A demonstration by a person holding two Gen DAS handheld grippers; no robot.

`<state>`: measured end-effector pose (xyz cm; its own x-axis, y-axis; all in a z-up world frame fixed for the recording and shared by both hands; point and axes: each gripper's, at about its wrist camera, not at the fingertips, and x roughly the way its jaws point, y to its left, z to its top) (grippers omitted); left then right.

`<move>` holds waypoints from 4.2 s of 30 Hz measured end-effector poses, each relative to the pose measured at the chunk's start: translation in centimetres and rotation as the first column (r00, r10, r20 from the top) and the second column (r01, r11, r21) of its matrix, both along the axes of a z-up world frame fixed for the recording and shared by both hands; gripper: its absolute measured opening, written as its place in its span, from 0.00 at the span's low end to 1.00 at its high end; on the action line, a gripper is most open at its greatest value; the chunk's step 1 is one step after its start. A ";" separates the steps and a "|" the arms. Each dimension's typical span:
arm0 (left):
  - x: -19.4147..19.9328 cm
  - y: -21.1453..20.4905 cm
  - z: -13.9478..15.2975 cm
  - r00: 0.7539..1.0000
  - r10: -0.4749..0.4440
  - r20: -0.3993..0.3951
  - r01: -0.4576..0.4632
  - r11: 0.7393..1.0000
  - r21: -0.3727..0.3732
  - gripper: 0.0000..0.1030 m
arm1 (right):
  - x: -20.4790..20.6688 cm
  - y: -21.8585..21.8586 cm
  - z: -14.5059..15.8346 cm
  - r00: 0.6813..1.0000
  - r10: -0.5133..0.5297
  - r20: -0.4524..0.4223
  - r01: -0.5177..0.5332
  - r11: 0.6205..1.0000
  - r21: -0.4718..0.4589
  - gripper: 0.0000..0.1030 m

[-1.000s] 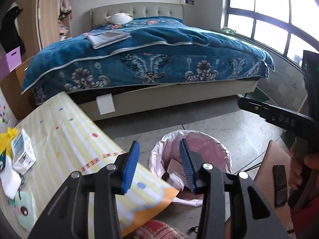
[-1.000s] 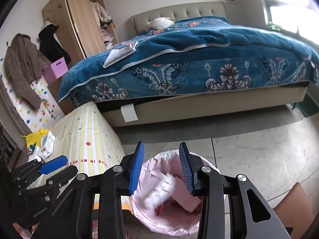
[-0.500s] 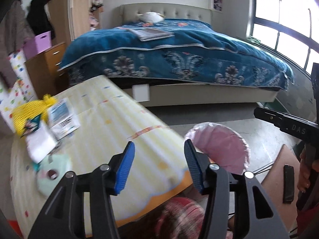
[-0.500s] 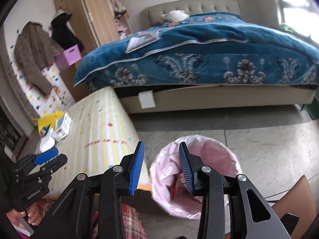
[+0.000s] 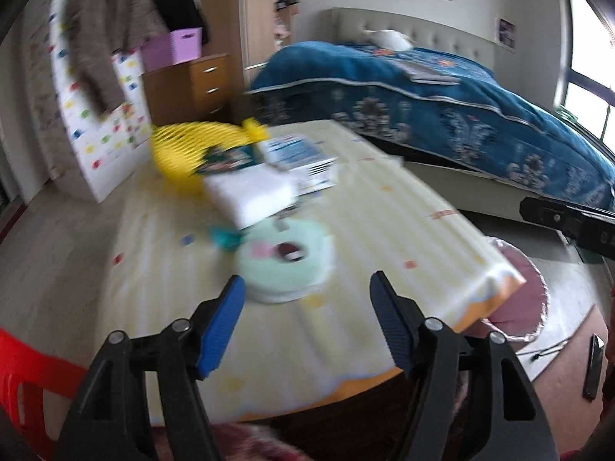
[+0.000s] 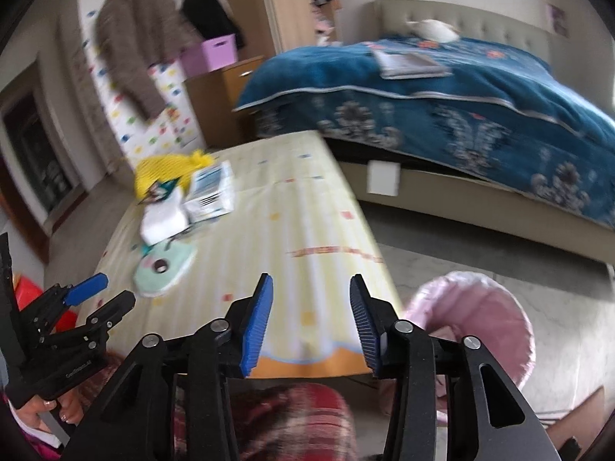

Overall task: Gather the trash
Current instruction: 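Move both grippers back over the table toward the green cloth and foam, then grasp the mint-green cartoon cloth with the left gripper and lift it, then grasp the white foam block with the right gripper while the left holds the cloth, then carry the cloth and foam block over the wastebasket with both grippers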

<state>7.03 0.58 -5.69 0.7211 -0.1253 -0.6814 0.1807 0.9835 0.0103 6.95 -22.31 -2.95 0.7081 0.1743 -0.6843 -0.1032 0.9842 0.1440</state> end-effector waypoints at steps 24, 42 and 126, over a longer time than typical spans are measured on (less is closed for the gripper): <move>7.7 0.5 -4.0 0.985 0.058 -0.164 -0.062 0.998 -0.018 0.82 | 5.6 4.2 -2.9 0.996 0.057 -0.070 -0.058 0.998 -0.005 0.60; 4.3 -0.7 -3.5 0.991 0.009 -0.131 -0.001 0.998 0.061 0.31 | 4.3 3.5 -3.5 0.996 0.063 -0.070 -0.063 0.998 0.010 0.60; -1.7 -5.0 4.6 0.968 -0.230 0.104 0.231 0.973 0.005 0.08 | -2.0 2.6 0.9 0.991 0.092 0.093 -0.090 0.996 -0.020 0.26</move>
<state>5.37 -4.37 -1.07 0.7384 -0.3007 -0.6036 0.4008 0.9155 0.0343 4.93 -19.76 -2.05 0.7511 0.2304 -0.6187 -0.2046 0.9722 0.1137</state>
